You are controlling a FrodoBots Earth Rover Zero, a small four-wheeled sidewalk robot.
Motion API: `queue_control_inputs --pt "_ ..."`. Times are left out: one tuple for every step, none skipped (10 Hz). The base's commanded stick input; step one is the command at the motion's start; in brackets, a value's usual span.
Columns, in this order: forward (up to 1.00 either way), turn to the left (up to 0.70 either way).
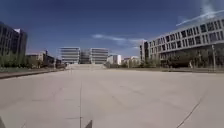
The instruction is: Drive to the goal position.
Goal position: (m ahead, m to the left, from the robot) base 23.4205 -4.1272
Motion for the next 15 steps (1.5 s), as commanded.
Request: queue_control_inputs --pt "0.6 -0.01" --pt "0.6 -0.01" --pt "0.6 -0.01" --pt "0.6 -0.01" --pt "0.6 -0.01" --pt "0.6 -0.01" --pt "0.6 -0.01" --pt "0.6 -0.01" --pt "0.6 -0.01" --pt "0.6 -0.01" --pt "0.6 -0.01" --pt "0.6 -0.01" --pt "0.6 -0.01" --pt "0.6 -0.01" --pt "0.6 -0.01"
